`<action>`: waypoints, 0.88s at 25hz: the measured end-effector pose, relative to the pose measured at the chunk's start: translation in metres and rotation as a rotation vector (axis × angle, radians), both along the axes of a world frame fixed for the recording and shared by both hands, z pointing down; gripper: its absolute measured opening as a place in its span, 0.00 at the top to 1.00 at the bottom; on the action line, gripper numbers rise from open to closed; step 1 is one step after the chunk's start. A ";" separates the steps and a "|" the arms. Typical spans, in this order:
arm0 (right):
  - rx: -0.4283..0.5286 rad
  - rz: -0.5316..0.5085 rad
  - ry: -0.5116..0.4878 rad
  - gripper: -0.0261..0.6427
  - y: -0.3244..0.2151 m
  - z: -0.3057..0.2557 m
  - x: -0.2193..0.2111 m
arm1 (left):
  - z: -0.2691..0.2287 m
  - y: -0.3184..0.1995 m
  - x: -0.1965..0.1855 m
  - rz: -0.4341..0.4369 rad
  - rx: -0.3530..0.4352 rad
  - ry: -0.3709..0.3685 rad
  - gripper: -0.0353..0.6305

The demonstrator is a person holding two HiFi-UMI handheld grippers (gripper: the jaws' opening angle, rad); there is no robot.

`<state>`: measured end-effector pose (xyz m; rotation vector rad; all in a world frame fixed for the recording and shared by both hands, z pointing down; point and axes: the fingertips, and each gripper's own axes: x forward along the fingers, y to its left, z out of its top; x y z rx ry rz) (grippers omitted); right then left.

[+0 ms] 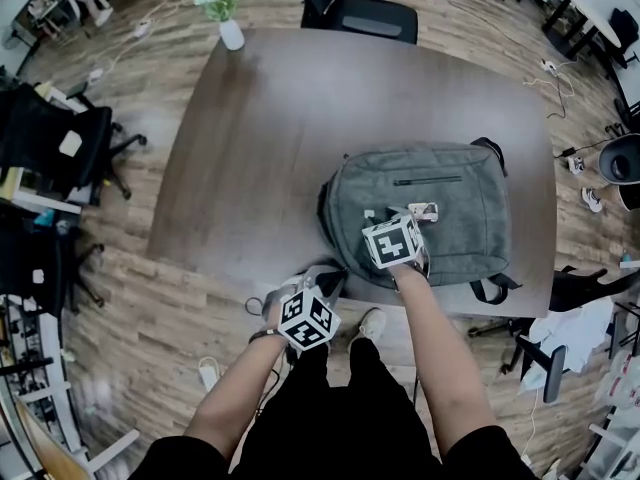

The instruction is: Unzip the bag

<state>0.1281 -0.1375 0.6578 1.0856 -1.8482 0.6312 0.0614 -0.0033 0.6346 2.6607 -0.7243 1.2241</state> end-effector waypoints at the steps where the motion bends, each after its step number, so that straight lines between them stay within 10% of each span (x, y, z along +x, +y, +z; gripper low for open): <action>1: -0.002 0.000 -0.001 0.70 0.000 0.000 0.000 | 0.000 0.002 0.002 -0.004 -0.002 0.000 0.89; 17: 0.017 -0.044 -0.048 0.70 0.000 0.000 -0.001 | 0.009 0.001 0.000 -0.217 -0.023 0.131 0.89; 22: 0.263 -0.092 -0.175 0.70 0.005 -0.060 -0.002 | -0.008 0.006 -0.019 -0.345 -0.004 0.259 0.82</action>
